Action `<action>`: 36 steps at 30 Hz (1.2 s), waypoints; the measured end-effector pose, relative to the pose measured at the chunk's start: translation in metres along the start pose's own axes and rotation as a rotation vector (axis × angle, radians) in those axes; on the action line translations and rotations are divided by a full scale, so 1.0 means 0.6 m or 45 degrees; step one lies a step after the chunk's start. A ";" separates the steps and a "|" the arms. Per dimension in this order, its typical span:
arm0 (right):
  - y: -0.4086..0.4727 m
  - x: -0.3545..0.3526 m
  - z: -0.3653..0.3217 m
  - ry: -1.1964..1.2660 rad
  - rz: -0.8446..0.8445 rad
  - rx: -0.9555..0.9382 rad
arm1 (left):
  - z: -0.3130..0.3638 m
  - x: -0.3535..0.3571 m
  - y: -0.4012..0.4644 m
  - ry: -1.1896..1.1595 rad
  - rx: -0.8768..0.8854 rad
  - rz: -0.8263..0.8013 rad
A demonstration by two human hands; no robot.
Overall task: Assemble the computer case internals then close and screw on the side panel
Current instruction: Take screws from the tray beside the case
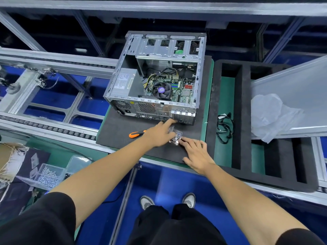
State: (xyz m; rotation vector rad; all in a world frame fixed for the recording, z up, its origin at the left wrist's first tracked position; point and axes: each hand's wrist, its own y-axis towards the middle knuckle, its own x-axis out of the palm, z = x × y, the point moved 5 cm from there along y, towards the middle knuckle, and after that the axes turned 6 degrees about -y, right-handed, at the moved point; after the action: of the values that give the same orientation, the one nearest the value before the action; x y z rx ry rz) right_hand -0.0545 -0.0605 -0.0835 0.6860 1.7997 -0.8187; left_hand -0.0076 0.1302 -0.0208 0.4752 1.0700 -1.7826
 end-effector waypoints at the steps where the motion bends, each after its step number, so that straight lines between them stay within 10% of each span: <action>1: 0.000 0.001 0.000 0.000 0.000 0.002 | -0.009 -0.005 -0.004 -0.007 0.007 0.006; 18: 0.001 0.005 0.002 -0.020 0.027 0.036 | -0.122 -0.029 -0.019 -0.659 -0.063 0.248; 28: 0.001 0.009 0.004 -0.047 0.089 0.049 | -0.092 -0.029 -0.033 0.271 0.389 0.578; 36: 0.004 0.011 0.006 -0.045 0.163 0.033 | -0.068 -0.002 -0.022 0.277 0.577 0.514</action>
State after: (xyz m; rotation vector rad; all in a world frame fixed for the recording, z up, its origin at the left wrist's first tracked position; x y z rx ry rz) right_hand -0.0531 -0.0613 -0.0910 0.7900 1.6975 -0.7650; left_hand -0.0243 0.1667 -0.0360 1.1015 0.6409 -1.6235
